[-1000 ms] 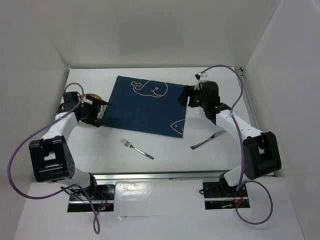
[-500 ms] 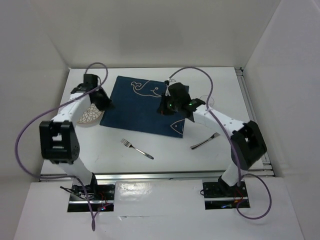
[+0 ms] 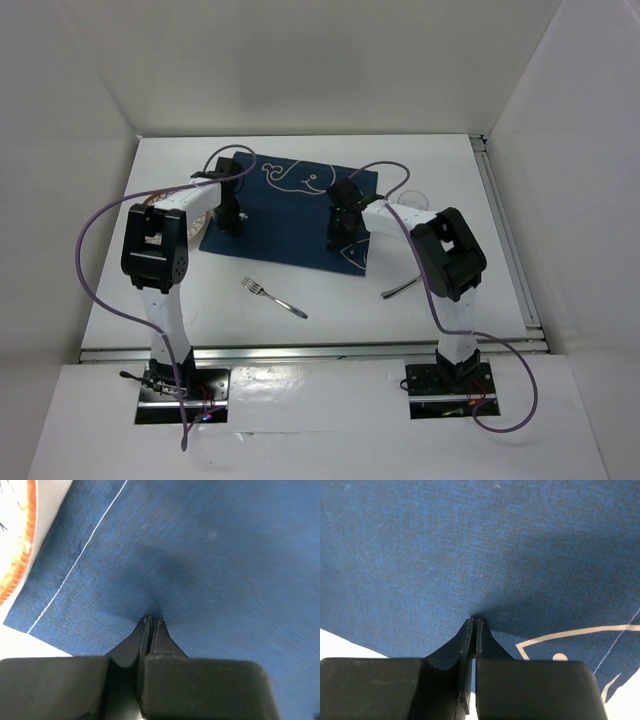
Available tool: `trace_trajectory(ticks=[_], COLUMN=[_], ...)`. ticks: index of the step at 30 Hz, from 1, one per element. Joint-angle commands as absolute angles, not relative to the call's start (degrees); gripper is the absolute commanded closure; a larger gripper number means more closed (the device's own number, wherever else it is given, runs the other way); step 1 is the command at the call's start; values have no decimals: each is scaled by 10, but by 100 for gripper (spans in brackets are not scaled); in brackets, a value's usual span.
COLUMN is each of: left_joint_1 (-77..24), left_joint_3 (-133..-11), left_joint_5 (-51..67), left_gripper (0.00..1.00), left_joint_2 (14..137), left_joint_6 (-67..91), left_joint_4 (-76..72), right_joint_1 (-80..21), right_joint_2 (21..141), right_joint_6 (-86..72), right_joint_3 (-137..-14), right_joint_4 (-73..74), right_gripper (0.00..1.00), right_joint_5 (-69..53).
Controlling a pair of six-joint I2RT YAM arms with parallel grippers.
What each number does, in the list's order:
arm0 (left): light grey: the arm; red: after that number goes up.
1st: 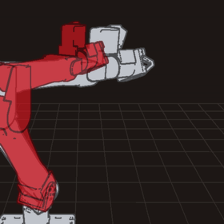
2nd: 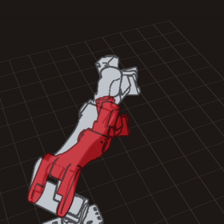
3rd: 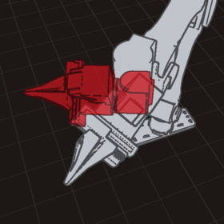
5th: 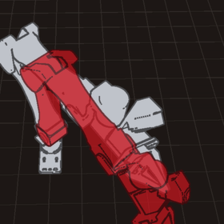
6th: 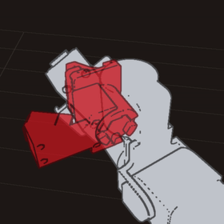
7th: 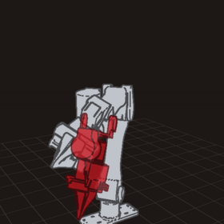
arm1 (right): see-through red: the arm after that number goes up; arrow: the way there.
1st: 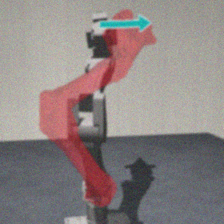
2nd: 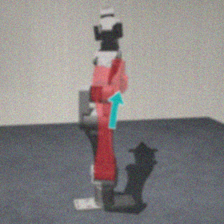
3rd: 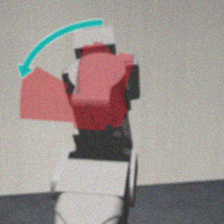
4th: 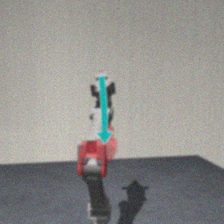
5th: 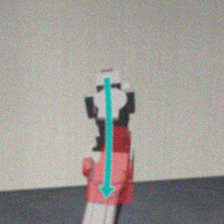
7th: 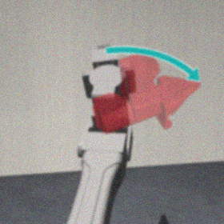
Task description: Set the dinner table for one person
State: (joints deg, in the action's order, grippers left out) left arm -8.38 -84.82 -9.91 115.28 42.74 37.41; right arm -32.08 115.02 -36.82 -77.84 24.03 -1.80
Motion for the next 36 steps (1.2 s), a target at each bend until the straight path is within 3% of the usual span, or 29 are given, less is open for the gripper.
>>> trace_trajectory(ticks=[1, 15, 36], left_joint_1=[-104, -170, -204], left_joint_3=[-842, -630, -687], left_joint_5=[-136, -87, -82], left_gripper=[100, 100, 100], left_joint_2=[1177, 1060, 1113], left_joint_6=[456, 496, 478], left_joint_4=[417, 368, 374], right_joint_1=[-318, -257, -268], right_joint_2=[1151, 1035, 1001], right_joint_6=[-398, -384, -422], right_joint_3=[-765, -614, -517], right_joint_4=[257, 257, 279], right_gripper=[100, 100, 100], right_joint_5=[13, 43, 107])
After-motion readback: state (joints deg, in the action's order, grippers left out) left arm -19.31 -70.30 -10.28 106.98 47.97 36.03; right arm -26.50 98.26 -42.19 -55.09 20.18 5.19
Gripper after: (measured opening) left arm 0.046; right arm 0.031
